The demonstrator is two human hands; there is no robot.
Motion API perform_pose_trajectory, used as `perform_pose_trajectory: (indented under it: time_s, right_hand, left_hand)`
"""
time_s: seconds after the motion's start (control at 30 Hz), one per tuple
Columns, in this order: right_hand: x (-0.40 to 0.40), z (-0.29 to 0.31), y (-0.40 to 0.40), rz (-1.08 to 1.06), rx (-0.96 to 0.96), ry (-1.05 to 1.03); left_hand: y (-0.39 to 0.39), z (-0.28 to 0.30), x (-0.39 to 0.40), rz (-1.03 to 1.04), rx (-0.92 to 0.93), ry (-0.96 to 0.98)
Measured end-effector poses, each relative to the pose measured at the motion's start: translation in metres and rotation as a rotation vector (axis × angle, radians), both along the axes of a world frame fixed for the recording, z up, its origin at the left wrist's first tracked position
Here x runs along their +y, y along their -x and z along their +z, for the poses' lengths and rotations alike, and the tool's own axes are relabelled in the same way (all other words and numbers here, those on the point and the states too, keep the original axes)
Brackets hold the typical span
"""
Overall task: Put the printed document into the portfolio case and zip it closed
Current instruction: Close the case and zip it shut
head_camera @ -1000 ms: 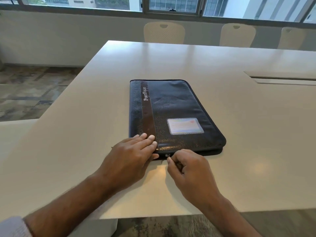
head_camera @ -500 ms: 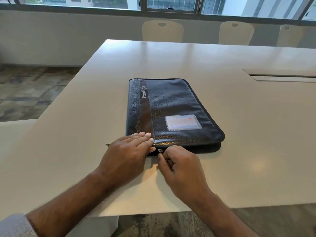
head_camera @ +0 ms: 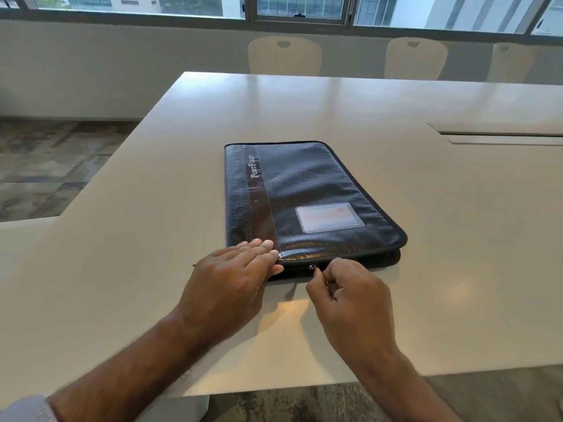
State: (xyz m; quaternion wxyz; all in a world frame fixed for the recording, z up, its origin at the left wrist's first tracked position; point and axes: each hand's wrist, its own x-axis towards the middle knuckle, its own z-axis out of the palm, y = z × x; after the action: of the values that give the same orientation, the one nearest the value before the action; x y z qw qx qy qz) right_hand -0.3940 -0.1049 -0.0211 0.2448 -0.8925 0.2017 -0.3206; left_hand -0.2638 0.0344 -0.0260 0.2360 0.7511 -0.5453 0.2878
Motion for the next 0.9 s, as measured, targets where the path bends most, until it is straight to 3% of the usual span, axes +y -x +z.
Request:
perform_pose_trajectory:
  time_s: [0.2, 0.57, 0.9]
  right_hand:
    - [0.000, -0.002, -0.001, -0.035, -0.004, 0.002]
    - [0.016, -0.006, -0.018, 0.452, 0.025, -0.090]
    - [0.015, -0.006, -0.018, 0.336, 0.104, -0.003]
  left_hand:
    - [0.001, -0.002, -0.002, -0.006, 0.012, 0.005]
    - [0.000, 0.000, -0.013, -0.036, -0.021, -0.010]
    - [-0.006, 0.001, 0.005, 0.009, 0.180, -0.086]
